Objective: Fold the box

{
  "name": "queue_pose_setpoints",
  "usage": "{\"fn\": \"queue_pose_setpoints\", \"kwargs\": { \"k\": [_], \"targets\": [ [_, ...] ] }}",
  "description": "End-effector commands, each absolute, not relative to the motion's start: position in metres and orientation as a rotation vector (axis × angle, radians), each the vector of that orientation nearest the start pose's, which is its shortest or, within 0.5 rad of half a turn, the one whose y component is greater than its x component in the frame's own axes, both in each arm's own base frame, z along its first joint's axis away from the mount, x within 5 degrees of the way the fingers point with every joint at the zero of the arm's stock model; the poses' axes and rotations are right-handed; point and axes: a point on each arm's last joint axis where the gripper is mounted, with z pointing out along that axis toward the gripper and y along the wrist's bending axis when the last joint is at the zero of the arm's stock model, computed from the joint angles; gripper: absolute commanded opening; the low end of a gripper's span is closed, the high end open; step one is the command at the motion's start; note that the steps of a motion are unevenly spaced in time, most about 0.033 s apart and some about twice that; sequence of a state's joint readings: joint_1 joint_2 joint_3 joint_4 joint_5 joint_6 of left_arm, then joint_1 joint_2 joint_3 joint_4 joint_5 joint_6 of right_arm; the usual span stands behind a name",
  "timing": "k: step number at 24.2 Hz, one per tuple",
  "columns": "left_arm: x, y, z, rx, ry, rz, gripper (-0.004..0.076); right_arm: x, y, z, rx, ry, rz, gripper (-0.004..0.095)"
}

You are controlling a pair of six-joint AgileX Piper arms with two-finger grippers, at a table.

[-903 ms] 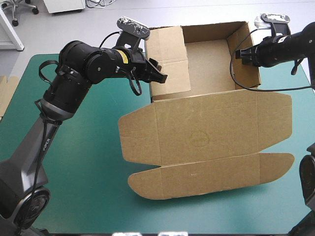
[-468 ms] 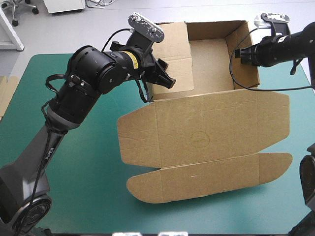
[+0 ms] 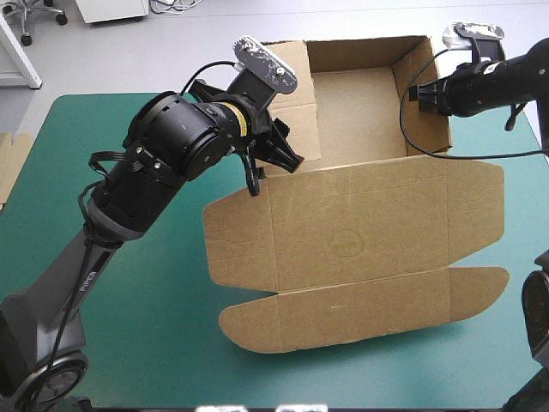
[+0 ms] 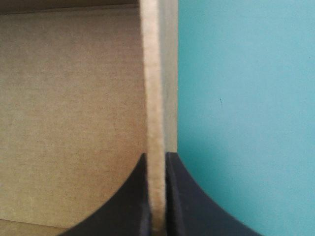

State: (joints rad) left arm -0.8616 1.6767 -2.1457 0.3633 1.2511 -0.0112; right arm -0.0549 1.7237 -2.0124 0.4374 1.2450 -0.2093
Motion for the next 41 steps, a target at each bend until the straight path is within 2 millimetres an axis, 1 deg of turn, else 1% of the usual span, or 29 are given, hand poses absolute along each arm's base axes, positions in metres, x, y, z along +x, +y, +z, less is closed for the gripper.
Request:
{"fn": "queue_pose_setpoints", "kwargs": {
  "k": [1, 5, 8, 10, 11, 12, 13, 14, 15, 16, 17, 18, 19, 21, 23, 24, 25, 27, 28, 33, 38, 41],
  "targets": [
    [0.217, -0.2, 0.539, 0.726, 1.919, -0.052, 0.037, 0.346, 0.021, 0.474, -0.201, 2.254, 0.501, -0.0017],
    [0.206, -0.177, 0.556, 0.635, 1.87, -0.015, 0.037, 0.346, 0.021, 0.474, -0.203, 2.253, 0.5, -0.0017],
    [0.203, -0.155, 0.566, 0.563, 1.857, 0.007, 0.0369, 0.346, 0.021, 0.474, -0.208, 2.252, 0.498, -0.0017],
    [0.205, -0.137, 0.571, 0.492, 1.86, 0.028, 0.0369, 0.346, 0.021, 0.474, -0.208, 2.252, 0.498, -0.0017],
    [0.206, -0.12, 0.574, 0.431, 1.87, 0.057, 0.0369, 0.346, 0.021, 0.474, -0.208, 2.252, 0.498, -0.0017],
    [0.207, -0.11, 0.575, 0.392, 1.881, 0.079, 0.0369, 0.346, 0.021, 0.474, -0.208, 2.252, 0.498, -0.0017],
    [0.212, -0.089, 0.576, 0.321, 1.91, 0.136, 0.0369, 0.346, 0.021, 0.473, -0.207, 2.254, 0.499, -0.0017],
    [0.215, -0.078, 0.574, 0.293, 1.935, 0.161, 0.0369, 0.347, 0.022, 0.473, -0.207, 2.256, 0.502, -0.0017],
    [0.221, -0.06, 0.572, 0.243, 1.965, 0.171, 0.0369, 0.349, 0.022, 0.47, -0.207, 2.264, 0.512, -0.0017],
    [0.224, -0.051, 0.571, 0.219, 1.982, 0.163, 0.0369, 0.351, 0.022, 0.468, -0.209, 2.269, 0.516, -0.0017],
    [0.23, -0.034, 0.568, 0.162, 2.006, 0.13, 0.0363, 0.354, 0.023, 0.466, -0.214, 2.27, 0.535, -0.0017],
    [0.232, -0.023, 0.567, 0.114, 2.008, 0.123, 0.0361, 0.355, 0.024, 0.466, -0.216, 2.265, 0.546, -0.0017],
    [0.24, -0.003, 0.56, 0.046, 2.016, 0.119, 0.0358, 0.356, 0.025, 0.466, -0.229, 2.248, 0.558, -0.0017],
    [0.254, 0.023, 0.541, -0.031, 2.05, 0.044, 0.0358, 0.356, 0.025, 0.467, -0.233, 2.239, 0.561, -0.0017],
    [0.27, 0.048, 0.512, -0.112, 2.082, -0.087, 0.0358, 0.356, 0.026, 0.466, -0.245, 2.243, 0.566, -0.0017],
    [0.276, 0.064, 0.492, -0.168, 2.107, -0.138, 0.0358, 0.356, 0.026, 0.466, -0.245, 2.243, 0.566, -0.0017],
    [0.279, 0.073, 0.479, -0.208, 2.105, -0.211, 0.0356, 0.356, 0.026, 0.467, -0.245, 2.242, 0.569, -0.0017],
    [0.286, 0.084, 0.448, -0.229, 2.102, -0.384, 0.0346, 0.356, 0.026, 0.467, -0.244, 2.241, 0.568, -0.0017],
    [0.291, 0.087, 0.432, -0.242, 2.097, -0.477, 0.0344, 0.356, 0.026, 0.467, -0.244, 2.24, 0.571, -0.0017],
    [0.314, 0.09, 0.377, -0.257, 2.137, -0.688, 0.033, 0.355, 0.027, 0.467, -0.253, 2.242, 0.584, -0.0017],
    [0.335, 0.089, 0.339, -0.243, 2.102, -0.942, 0.0306, 0.354, 0.029, 0.468, -0.254, 2.238, 0.609, -0.0017],
    [0.346, 0.089, 0.323, -0.223, 2.088, -1.041, 0.0296, 0.354, 0.029, 0.468, -0.252, 2.239, 0.616, -0.0017]
  ]
}}
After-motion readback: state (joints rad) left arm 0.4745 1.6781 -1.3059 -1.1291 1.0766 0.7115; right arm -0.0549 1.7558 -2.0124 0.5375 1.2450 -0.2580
